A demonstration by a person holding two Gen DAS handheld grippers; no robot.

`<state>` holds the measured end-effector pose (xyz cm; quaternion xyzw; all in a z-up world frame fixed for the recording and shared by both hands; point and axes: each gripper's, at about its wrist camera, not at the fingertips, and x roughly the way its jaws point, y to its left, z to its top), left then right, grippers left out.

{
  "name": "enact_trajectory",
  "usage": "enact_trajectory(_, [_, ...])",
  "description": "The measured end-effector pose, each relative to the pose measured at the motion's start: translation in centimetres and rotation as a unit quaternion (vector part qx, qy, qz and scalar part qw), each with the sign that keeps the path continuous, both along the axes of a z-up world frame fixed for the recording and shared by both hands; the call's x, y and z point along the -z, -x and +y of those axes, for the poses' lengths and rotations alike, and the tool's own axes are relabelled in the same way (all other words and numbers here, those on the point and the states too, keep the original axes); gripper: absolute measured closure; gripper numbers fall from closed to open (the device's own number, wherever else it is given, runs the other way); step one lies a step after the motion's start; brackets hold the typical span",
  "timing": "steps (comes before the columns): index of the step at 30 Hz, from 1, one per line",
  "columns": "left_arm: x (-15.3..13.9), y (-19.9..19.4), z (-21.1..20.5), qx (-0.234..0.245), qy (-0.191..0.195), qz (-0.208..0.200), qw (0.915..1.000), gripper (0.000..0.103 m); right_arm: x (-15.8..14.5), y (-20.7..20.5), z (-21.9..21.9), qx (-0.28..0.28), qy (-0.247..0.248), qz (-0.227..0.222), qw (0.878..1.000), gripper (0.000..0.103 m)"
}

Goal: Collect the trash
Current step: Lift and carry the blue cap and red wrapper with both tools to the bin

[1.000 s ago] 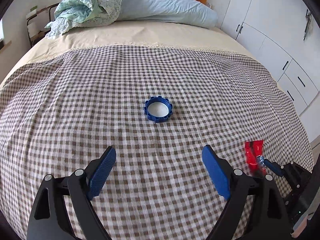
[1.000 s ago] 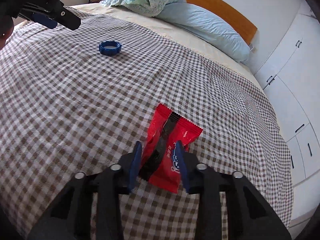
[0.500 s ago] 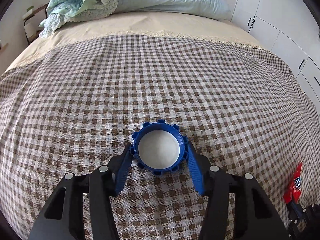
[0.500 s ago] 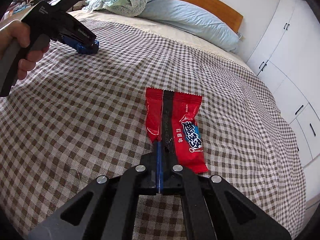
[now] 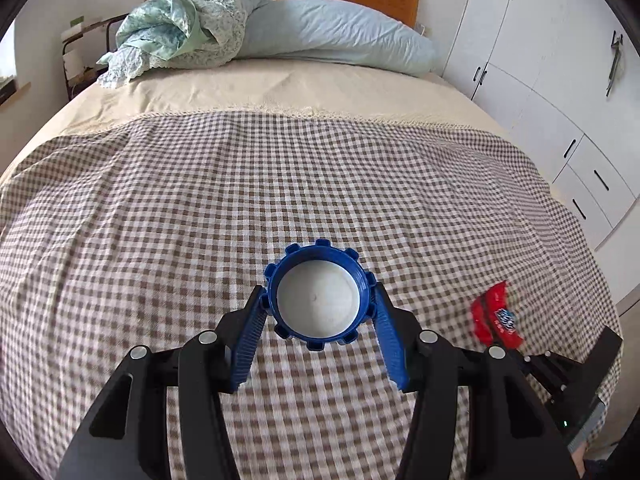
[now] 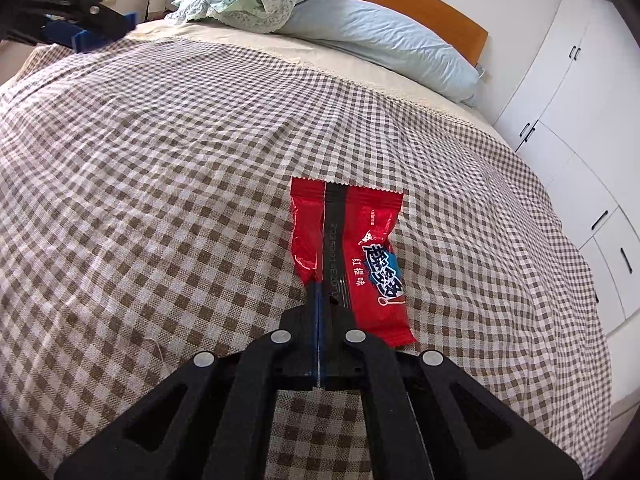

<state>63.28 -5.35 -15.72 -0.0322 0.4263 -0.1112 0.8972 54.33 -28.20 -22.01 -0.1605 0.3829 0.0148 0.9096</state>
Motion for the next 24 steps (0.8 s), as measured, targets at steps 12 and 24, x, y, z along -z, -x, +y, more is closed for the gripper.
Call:
enact_trajectory(12, [-8.7, 15.2, 3.4, -0.006, 0.002, -0.029, 0.9995, 0.053, -12.6, 11.3, -2.8, 0.011, -0.195, -0.033, 0.98, 0.103])
enact_trajectory(24, [-13.9, 27.3, 0.8, 0.013, 0.0, -0.059, 0.9982, 0.053, -18.9, 23.8, -6.5, 0.019, -0.209, -0.092, 0.973, 0.103])
